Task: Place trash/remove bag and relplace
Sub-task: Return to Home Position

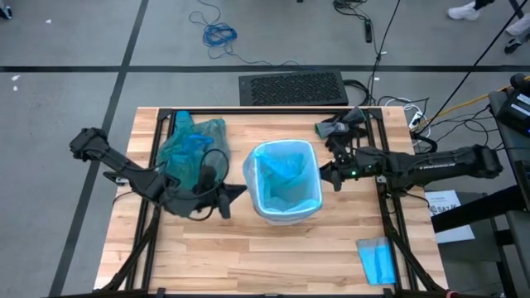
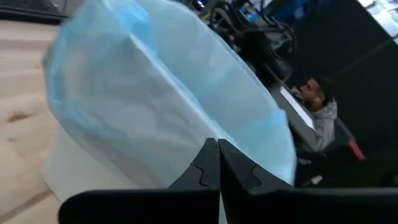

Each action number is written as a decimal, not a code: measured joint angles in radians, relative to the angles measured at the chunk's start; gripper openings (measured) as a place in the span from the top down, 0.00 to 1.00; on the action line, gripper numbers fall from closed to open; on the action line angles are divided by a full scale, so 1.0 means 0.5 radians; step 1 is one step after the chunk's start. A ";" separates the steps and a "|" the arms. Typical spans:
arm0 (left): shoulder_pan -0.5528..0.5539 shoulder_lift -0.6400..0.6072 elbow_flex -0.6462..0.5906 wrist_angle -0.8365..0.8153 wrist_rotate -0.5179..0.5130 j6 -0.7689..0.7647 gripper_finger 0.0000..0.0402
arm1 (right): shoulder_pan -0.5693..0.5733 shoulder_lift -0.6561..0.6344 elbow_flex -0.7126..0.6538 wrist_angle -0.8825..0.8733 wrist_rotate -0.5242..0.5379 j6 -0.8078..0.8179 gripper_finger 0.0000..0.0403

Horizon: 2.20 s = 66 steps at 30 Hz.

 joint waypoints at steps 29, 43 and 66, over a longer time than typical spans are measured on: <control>-0.320 -0.014 0.059 0.793 -0.151 1.560 1.00 | 0.039 -0.858 0.283 -0.177 -0.235 -0.291 1.00; 0.241 -0.848 -0.766 0.789 1.166 1.483 1.00 | 0.037 -0.853 0.093 -0.216 -0.323 -0.745 1.00; 0.239 -1.884 -1.876 1.224 1.229 1.359 1.00 | 0.037 -1.136 -0.792 0.492 -0.247 -0.490 1.00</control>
